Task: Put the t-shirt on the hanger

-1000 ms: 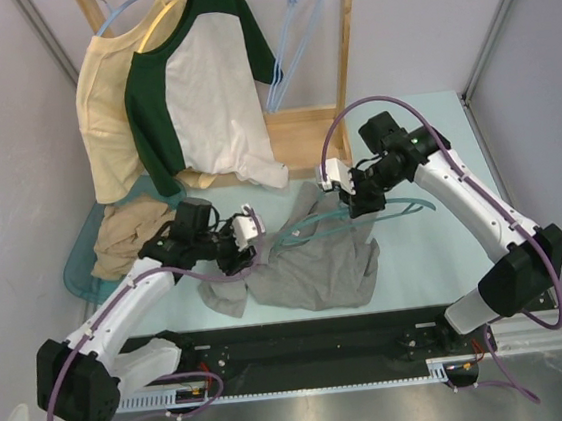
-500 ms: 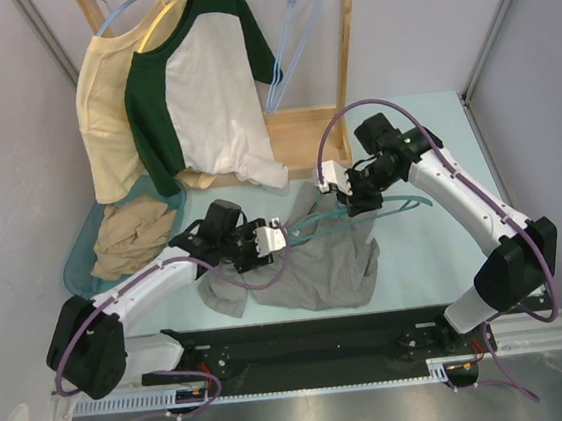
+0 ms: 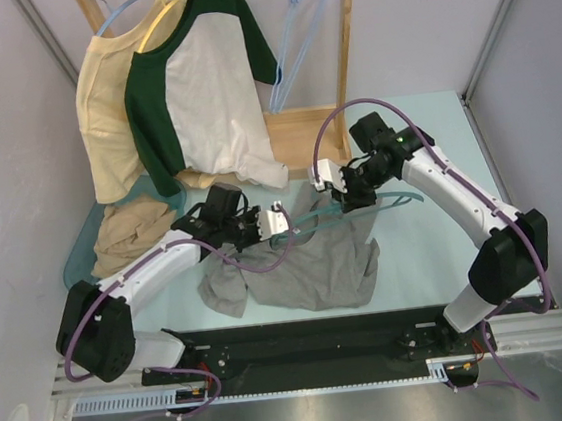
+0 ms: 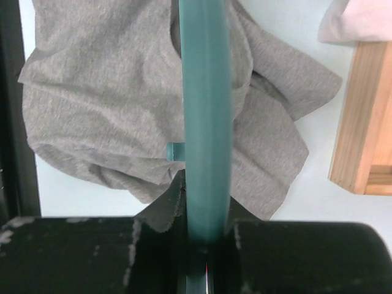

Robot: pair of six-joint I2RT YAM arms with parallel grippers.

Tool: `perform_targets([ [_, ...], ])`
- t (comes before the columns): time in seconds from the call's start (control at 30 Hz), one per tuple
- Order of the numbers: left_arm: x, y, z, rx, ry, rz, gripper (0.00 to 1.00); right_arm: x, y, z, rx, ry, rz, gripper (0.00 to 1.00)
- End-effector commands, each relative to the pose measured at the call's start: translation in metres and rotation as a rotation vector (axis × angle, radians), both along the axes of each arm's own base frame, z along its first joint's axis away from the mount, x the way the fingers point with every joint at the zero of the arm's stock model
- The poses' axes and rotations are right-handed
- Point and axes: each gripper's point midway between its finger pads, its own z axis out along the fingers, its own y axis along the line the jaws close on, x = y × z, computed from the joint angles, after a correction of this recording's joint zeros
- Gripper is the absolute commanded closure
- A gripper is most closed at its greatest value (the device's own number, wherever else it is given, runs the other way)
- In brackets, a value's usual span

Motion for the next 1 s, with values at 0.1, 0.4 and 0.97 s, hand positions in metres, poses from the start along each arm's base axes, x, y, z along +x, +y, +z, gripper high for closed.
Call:
perform_targets([
  [0.1,-0.006,-0.009,0.023,-0.051,0.012,-0.07,0.97,0.018,0.022,0.011,0.106,-0.072,0.037,1.0],
  [0.4,-0.001,-0.014,0.058,-0.117,0.006,-0.057,1.0,0.017,0.032,0.005,0.138,-0.07,0.073,1.0],
  [0.97,-0.01,-0.027,0.106,-0.177,-0.023,-0.128,1.0,0.014,0.099,0.0,0.25,-0.055,0.099,1.0],
])
